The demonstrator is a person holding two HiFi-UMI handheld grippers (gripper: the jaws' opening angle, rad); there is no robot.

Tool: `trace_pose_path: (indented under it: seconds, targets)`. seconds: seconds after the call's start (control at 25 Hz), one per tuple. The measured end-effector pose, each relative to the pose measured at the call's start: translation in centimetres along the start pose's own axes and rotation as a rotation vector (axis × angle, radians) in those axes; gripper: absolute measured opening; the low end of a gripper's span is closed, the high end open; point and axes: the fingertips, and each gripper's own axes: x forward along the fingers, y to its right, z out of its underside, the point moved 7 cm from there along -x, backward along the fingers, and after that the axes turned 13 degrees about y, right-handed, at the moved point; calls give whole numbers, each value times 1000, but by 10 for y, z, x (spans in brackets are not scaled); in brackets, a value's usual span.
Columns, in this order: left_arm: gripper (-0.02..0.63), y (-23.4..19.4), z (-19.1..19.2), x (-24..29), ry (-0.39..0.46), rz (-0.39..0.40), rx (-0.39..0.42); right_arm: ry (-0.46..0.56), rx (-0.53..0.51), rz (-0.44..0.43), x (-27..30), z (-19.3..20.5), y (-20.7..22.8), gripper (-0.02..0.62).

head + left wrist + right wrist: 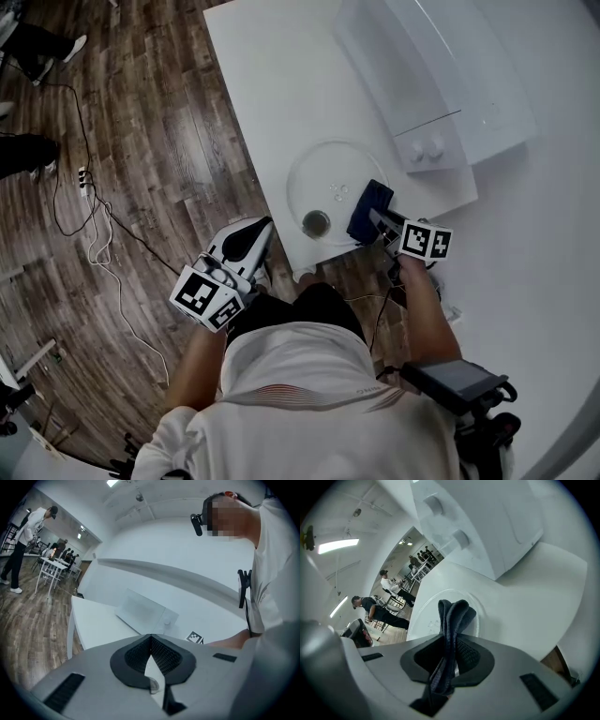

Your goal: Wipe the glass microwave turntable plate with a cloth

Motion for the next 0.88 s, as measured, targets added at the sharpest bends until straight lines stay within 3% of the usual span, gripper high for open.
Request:
trace_pose_path:
  seconds: [0.24, 0.44, 0.88]
  targets:
    - [11, 4, 5, 8, -5, 10, -2, 33, 19, 41, -16, -6, 22, 60]
    - [11, 6, 4, 13, -9, 16, 2, 46, 8, 24, -16, -5, 18, 60]
    - [11, 17, -35, -6, 27, 82, 55, 355, -138, -215, -47, -25, -90, 60]
